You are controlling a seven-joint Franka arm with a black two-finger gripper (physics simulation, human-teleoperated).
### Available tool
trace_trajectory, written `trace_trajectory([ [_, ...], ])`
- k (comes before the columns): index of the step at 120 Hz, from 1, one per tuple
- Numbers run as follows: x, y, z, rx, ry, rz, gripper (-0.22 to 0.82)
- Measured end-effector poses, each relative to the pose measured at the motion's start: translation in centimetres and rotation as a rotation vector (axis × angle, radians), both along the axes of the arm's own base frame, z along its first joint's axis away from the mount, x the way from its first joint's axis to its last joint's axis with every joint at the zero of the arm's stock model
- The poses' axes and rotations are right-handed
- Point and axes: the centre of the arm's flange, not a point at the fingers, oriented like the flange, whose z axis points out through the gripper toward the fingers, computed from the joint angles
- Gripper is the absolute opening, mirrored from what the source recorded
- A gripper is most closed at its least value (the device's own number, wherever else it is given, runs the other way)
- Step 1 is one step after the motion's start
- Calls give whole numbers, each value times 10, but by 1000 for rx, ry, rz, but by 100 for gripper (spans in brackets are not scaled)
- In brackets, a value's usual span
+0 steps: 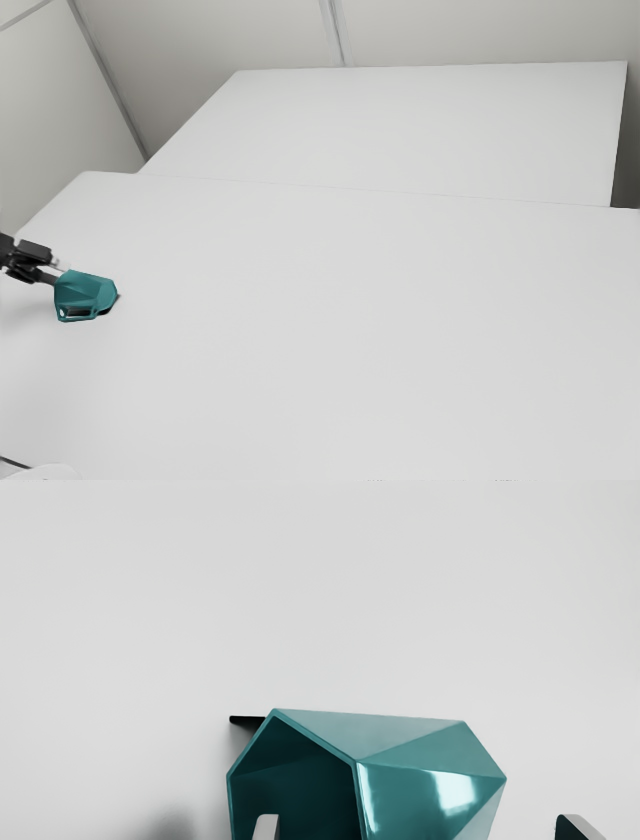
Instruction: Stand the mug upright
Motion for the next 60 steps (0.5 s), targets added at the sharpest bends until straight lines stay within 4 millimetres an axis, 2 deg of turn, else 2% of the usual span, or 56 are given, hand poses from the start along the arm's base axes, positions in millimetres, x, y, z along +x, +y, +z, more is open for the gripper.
trace_trajectory([
  [23,7,-18,-15,-54,-37,-26,60],
  [47,0,-30,-36,-98,-38,-31,60],
  [51,0,-30,-36,-97,-41,-34,56],
  [60,1,-30,-33,-86,-49,-42,36],
])
